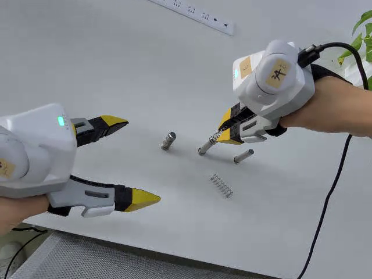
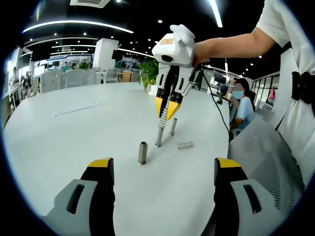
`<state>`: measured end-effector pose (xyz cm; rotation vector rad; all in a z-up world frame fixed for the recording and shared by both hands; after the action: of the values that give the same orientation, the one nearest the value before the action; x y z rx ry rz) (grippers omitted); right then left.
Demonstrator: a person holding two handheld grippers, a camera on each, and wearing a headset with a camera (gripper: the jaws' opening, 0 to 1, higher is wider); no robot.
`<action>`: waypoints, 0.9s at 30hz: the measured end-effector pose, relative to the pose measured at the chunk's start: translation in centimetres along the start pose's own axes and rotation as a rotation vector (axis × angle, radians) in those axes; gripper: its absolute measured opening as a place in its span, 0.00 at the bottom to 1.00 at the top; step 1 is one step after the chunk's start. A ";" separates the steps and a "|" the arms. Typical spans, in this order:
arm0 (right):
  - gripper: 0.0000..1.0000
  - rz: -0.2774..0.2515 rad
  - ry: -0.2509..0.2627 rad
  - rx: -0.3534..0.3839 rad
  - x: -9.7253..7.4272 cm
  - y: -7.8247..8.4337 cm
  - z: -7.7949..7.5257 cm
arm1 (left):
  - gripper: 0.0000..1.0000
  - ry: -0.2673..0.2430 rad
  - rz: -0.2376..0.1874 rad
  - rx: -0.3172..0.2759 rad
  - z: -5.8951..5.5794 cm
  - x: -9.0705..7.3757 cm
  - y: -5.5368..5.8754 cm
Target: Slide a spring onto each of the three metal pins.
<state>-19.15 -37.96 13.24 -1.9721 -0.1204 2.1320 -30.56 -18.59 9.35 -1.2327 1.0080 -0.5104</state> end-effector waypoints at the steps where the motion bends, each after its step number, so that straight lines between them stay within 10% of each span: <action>1: 0.07 0.002 -0.001 -0.001 0.0 0.0 0.0 | 0.83 0.001 0.000 0.000 0.0 0.0 0.0; 27: 0.07 0.032 -0.020 -0.012 1.3 0.1 -0.4 | 0.82 0.008 -0.001 -0.009 -0.1 0.2 0.3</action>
<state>-18.82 -37.85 11.91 -1.9723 -0.1067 2.1767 -30.58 -18.73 8.97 -1.2403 1.0178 -0.5121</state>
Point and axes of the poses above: the centre of the closed fingertips' face, and the gripper's own axes: x roughly forward along the fingers, z roughly to its left, y roughly out of its underside, the point moved 9 cm from there along -x, roughly backward along the fingers, and after that the axes turned 12 degrees about x, right-handed, at the moved point
